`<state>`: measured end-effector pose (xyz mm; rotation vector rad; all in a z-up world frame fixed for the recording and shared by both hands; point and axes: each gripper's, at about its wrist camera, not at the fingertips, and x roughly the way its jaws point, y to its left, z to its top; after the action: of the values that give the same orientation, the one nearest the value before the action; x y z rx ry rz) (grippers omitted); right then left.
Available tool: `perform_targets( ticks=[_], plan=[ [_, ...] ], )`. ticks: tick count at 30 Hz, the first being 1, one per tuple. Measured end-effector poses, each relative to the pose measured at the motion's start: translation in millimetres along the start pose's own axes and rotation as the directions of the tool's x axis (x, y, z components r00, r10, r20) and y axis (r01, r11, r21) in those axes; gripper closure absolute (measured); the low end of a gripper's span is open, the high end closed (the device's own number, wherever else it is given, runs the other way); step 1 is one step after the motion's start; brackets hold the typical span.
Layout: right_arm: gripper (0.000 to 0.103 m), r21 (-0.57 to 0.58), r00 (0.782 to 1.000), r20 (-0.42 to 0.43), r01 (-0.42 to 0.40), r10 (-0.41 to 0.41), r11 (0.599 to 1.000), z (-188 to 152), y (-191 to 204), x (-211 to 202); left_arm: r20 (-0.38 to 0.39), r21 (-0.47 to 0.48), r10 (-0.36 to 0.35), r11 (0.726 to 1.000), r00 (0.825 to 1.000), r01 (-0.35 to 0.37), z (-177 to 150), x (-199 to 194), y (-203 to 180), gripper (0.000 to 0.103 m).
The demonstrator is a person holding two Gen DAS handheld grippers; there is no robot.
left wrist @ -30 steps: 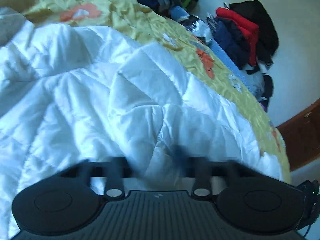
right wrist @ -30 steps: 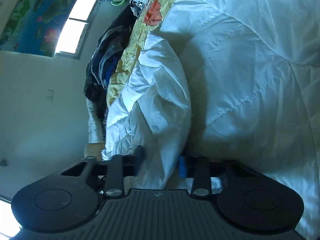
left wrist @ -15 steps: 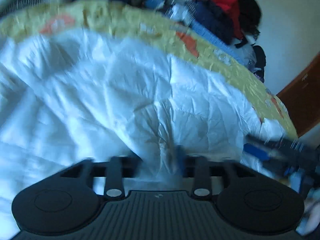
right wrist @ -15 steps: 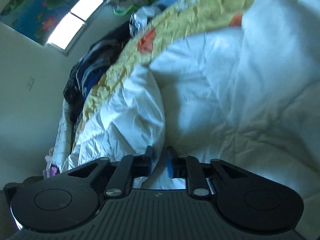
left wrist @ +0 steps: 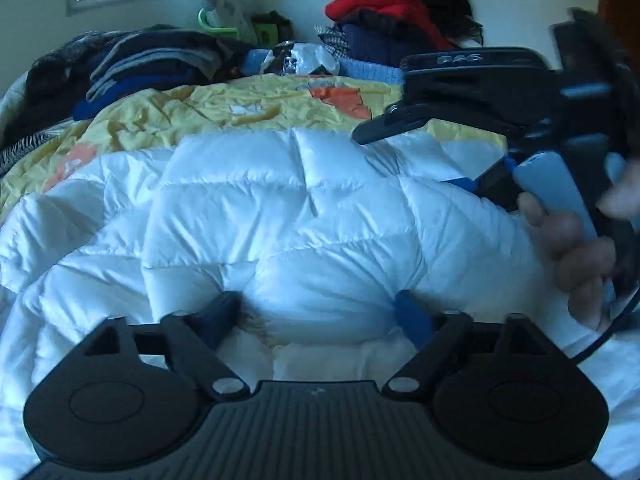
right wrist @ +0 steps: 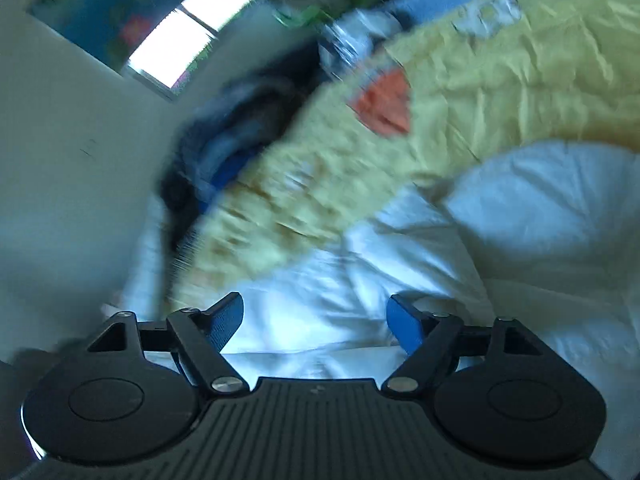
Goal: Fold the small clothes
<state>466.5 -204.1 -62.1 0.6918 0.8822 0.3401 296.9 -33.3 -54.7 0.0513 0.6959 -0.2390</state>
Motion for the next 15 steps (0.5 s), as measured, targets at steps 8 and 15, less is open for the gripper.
perform_targets(
  ticks=[8, 15],
  plan=[
    [0.028, 0.047, 0.996, 0.072, -0.065, 0.061, 0.997, -13, -14, -35, 0.022, -0.024, -0.085, 0.996, 0.996, 0.086, -5, 1, 10, 0.000],
    [0.024, 0.030, 0.893, 0.440, -0.123, 0.097, 0.992, -49, -65, -192, 0.069, -0.108, -0.148, 0.982, 0.987, 0.155, -10, -3, 24, 0.000]
  ],
)
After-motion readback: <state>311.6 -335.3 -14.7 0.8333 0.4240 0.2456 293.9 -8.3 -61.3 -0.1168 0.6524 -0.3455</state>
